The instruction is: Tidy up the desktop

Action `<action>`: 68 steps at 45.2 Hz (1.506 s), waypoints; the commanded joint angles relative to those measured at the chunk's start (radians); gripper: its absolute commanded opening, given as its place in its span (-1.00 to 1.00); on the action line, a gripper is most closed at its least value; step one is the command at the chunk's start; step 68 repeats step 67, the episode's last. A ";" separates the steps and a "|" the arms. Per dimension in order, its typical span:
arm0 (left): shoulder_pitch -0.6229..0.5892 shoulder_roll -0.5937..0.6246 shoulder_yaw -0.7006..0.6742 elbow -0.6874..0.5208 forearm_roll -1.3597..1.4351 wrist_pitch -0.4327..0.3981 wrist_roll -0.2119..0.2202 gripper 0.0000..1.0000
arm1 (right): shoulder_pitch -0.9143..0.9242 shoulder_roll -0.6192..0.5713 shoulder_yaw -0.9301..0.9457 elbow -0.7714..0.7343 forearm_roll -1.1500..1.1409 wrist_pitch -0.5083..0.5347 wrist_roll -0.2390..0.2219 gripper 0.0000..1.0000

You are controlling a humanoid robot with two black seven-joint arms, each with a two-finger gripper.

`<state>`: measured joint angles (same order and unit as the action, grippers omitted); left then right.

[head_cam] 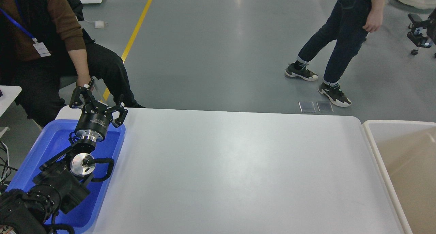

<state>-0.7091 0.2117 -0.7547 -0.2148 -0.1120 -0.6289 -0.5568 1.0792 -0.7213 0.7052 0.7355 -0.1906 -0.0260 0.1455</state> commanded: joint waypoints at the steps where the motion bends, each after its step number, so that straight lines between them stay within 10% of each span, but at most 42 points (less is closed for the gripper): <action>1: -0.001 0.000 0.000 0.000 0.000 0.000 0.000 1.00 | -0.099 0.008 0.149 0.130 -0.003 0.015 0.064 0.99; 8: 0.000 0.000 0.000 0.000 0.000 0.000 0.000 1.00 | -0.215 0.071 0.172 0.140 -0.004 0.040 0.290 1.00; 13: -0.001 0.000 0.000 0.000 0.000 0.000 0.000 1.00 | -0.317 0.152 0.171 0.133 -0.010 0.055 0.362 0.99; 68: 0.000 0.000 0.001 0.000 0.000 0.000 0.000 1.00 | -0.505 0.388 0.168 -0.036 -0.013 0.055 0.368 0.99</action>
